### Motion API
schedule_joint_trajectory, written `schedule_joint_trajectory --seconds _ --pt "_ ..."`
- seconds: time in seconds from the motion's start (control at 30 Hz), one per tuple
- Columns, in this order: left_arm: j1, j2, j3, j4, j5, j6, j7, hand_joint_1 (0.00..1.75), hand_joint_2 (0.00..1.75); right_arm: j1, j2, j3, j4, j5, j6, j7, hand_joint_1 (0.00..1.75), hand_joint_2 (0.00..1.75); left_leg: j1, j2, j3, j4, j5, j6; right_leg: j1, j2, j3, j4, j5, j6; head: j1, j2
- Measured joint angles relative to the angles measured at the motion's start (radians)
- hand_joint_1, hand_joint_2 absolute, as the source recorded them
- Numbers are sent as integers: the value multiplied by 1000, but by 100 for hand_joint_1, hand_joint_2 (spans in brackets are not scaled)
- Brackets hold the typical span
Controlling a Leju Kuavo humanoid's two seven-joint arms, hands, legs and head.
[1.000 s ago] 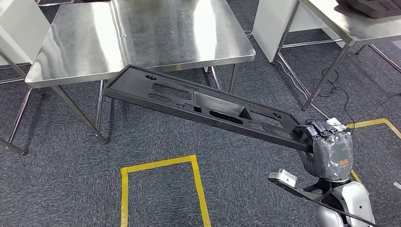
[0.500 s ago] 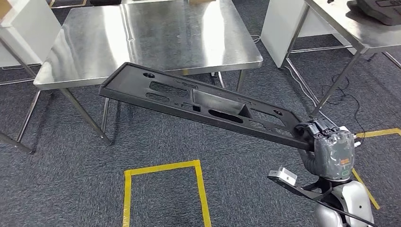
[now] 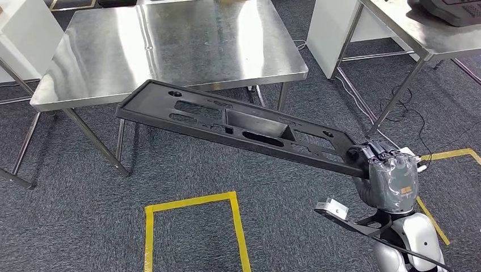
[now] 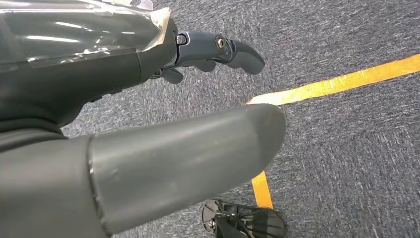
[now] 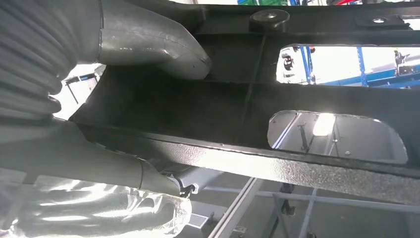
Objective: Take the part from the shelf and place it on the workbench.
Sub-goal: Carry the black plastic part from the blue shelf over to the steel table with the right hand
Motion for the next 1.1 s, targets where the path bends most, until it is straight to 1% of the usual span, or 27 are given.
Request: schedule_joint_trajectory --seconds 0.03,0.07,0.13,0.17,0.2,0.23,0.27,0.3,0.33,0.37,0.4,0.5,0.53,0.57,0.6,0.67,0.7,0.73,0.77,0.8,0.83,0.87,0.9,0.93,1.0,1.07,1.1 --pt "0 -1 0 0 0 0 0 0 0 0 0 -1 -2 1 0 0 175 175 3 1 11 -16 7 2 2 0 -4 8 -6 0 1 0" --pt "0 -2 0 0 0 1 1 0 0 0 0 -2 -4 2 0 1 175 175 6 3 22 -30 14 3 4 -1 -16 36 -19 -2 3 0" --pt "0 -3 0 0 0 1 1 0 0 1 -1 -3 -4 2 0 1 175 175 8 4 32 -43 20 4 3 -2 -76 152 -68 -8 12 0" --pt "0 -4 0 0 0 1 1 0 0 3 -1 -3 -4 3 0 2 175 175 8 4 32 -42 19 3 1 -2 -111 217 -91 -7 15 0" --pt "0 -4 0 0 0 1 2 0 0 6 -1 -3 -4 3 0 2 175 175 8 2 32 -41 18 2 -1 -2 -136 261 -102 -3 18 0" --pt "1 -4 0 0 0 1 2 0 0 8 -1 -3 -4 4 0 3 175 175 9 0 32 -39 16 -1 -4 -2 -142 268 -97 6 19 0" --pt "1 -4 0 0 0 1 3 0 0 9 -1 -3 -4 4 0 3 175 175 10 -4 32 -35 13 -5 -8 -2 -126 234 -76 18 20 0" --pt "1 -5 0 0 0 1 3 0 0 9 -1 -3 -4 5 1 3 175 175 12 -9 31 -28 8 -11 -14 0 -91 164 -47 32 22 0" --pt "1 -5 0 0 0 1 4 0 0 9 -1 -3 -4 6 2 3 175 175 12 -14 30 -20 2 -19 -18 5 -56 98 -22 40 23 0" --pt "1 -5 0 0 0 1 5 0 0 9 0 -3 -4 7 3 2 175 175 11 -19 27 -9 -5 -28 -19 9 -27 44 -5 40 27 0" --pt "0 -5 0 0 0 2 6 0 0 9 0 -3 -4 8 4 2 175 175 9 -23 23 -1 -11 -35 -18 12 -11 17 1 33 29 0" --pt "2 -4 0 0 0 4 10 0 0 9 2 -2 -6 10 7 2 175 175 13 -28 16 8 -19 -45 -15 7 -8 18 -1 2 19 0" --pt "3 -4 0 0 0 4 11 0 0 9 3 -2 -7 11 7 2 175 175 15 -21 12 19 -28 -48 -16 4 -7 17 -1 -6 14 0" --pt "3 -4 0 0 0 5 12 0 0 9 3 -2 -7 12 8 2 175 175 18 -12 1 46 -46 -52 -16 0 -6 17 -1 -13 10 0" --pt "2 -4 0 0 0 5 13 0 0 9 4 -2 -7 13 10 2 175 175 19 0 -21 93 -74 -56 -16 -3 -6 16 -1 -18 5 0" --pt "2 -4 0 0 0 6 14 0 0 10 4 -2 -7 14 14 3 175 175 20 17 -91 228 -137 -60 -11 -13 -6 16 -3 -23 -4 0" --pt "3 -4 0 0 0 7 14 0 0 10 4 -1 -7 14 16 3 175 175 20 20 -121 280 -153 -60 -9 -18 -5 16 -4 -24 -6 0" --pt "3 -4 0 0 0 7 14 0 0 10 4 -1 -7 15 17 3 175 175 20 21 -136 301 -149 -58 -6 -24 -5 17 -6 -25 -7 0" --pt "3 -4 0 0 0 7 14 0 0 11 4 -1 -7 15 17 4 175 175 19 22 -130 281 -126 -53 -3 -29 -3 17 -7 -27 -8 0" --pt "3 -4 0 0 0 7 14 0 0 11 5 -1 -7 16 18 5 175 175 17 26 -104 223 -90 -46 -1 -34 -1 16 -8 -28 -9 0" --pt "3 -4 0 0 -1 7 14 0 0 11 5 -1 -8 17 18 5 175 175 13 37 -69 149 -54 -35 1 -39 2 16 -9 -29 -10 0" --pt "2 -3 0 0 -1 7 14 0 0 11 6 -1 -10 18 18 7 175 175 9 49 -39 88 -29 -27 5 -43 4 16 -11 -28 -10 0" --pt "1 -2 -1 0 -1 7 13 0 0 11 6 -2 -11 19 18 8 175 175 3 58 -19 46 -15 -20 7 -48 5 16 -12 -26 -9 0" --pt "1 -2 -1 0 -1 7 13 0 0 12 6 -2 -13 20 18 9 175 175 -1 62 -12 29 -13 -17 8 -53 6 15 -14 -22 -8 0" --pt "1 -1 -2 0 -2 7 12 0 0 14 8 -2 -16 22 18 10 175 175 -5 51 -11 22 -10 -13 9 -62 9 11 -16 -11 -8 0" --pt "1 -2 -2 0 -2 7 11 0 0 15 8 -3 -21 25 17 10 175 175 -1 38 -1 6 1 -6 9 -50 0 34 -30 -4 -6 0" --pt "0 -2 -3 0 -2 7 10 0 0 16 8 -4 -22 26 17 11 175 175 1 31 4 -2 6 -3 9 -37 -19 73 -50 -5 -2 0"
